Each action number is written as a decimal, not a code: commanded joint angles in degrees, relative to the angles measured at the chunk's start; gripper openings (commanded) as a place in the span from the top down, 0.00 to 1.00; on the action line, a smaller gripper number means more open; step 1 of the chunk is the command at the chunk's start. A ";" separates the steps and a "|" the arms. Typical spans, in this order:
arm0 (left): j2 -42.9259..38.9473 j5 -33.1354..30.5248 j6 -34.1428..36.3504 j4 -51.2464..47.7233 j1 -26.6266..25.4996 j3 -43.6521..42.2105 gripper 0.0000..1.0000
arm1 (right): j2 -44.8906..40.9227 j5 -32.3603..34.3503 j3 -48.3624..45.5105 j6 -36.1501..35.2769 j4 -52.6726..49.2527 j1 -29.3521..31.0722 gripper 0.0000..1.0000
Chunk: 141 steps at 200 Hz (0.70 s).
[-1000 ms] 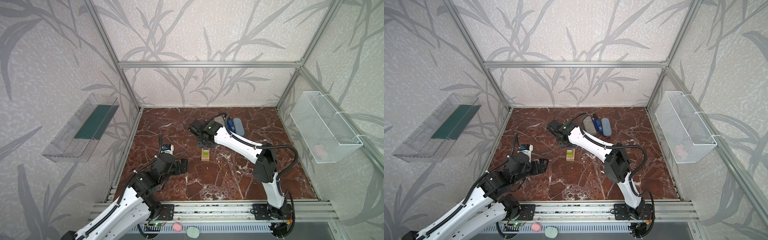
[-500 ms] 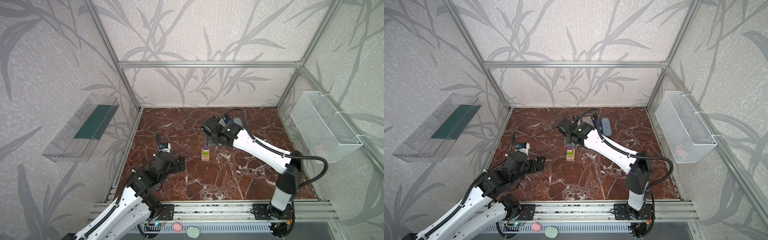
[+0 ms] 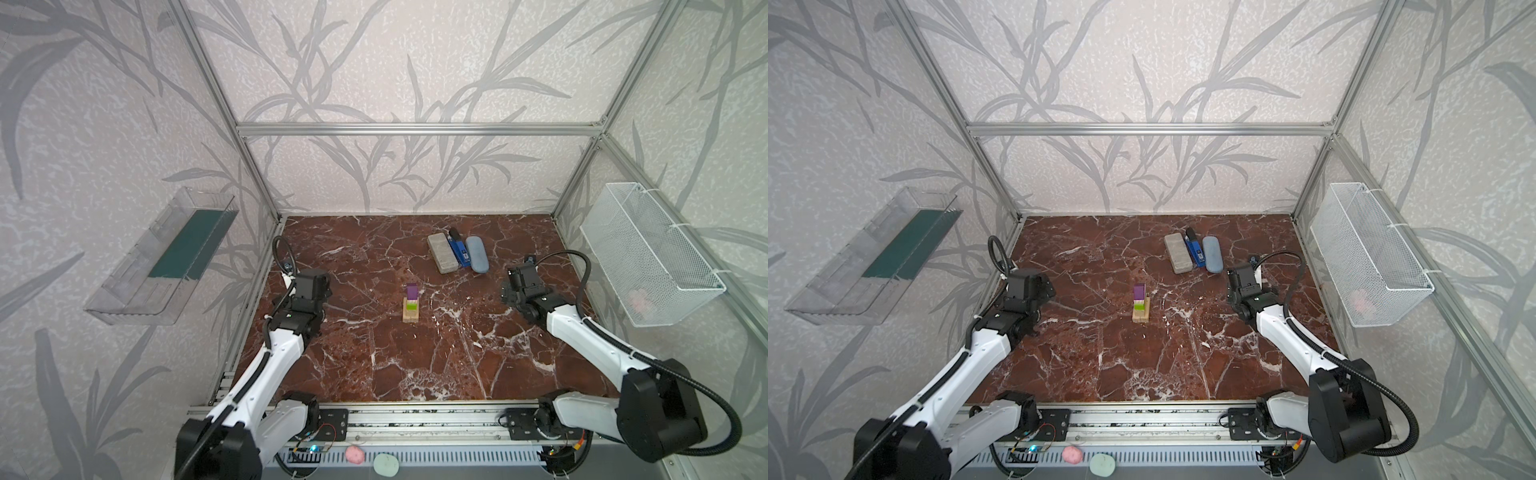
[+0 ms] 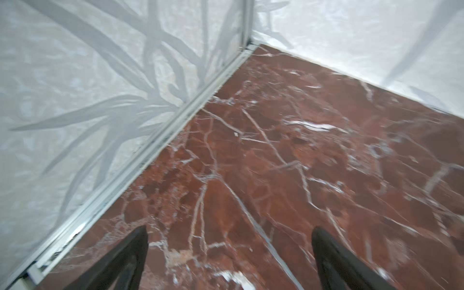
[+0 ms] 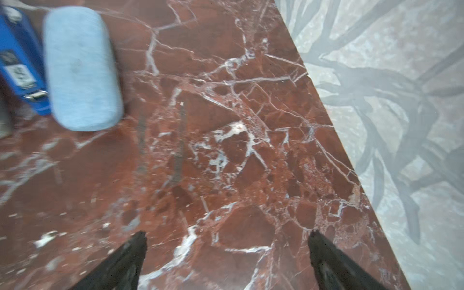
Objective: Build the wood block tower
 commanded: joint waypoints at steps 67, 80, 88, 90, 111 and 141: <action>18.99 13.61 19.19 60.59 3.97 -17.35 0.00 | 10.55 -24.36 -15.43 -13.34 56.35 -9.17 0.01; 23.53 16.15 20.27 66.09 4.05 -18.01 0.00 | 13.46 -29.17 -18.24 -15.46 63.73 -9.13 0.01; 26.61 18.39 21.69 71.68 4.11 -19.14 0.01 | 16.65 -31.54 -20.08 -16.41 71.33 -9.11 0.01; 27.31 19.02 21.96 72.83 4.09 -19.41 0.01 | 17.59 -31.86 -20.44 -16.61 72.38 -9.11 0.01; 28.16 19.82 21.88 67.85 3.70 -17.57 0.00 | 15.91 -30.90 -16.64 -15.94 63.58 -9.11 0.01; 28.14 17.94 20.73 61.98 4.25 -13.92 0.01 | 18.33 -28.65 -17.15 -17.62 67.64 -7.65 0.01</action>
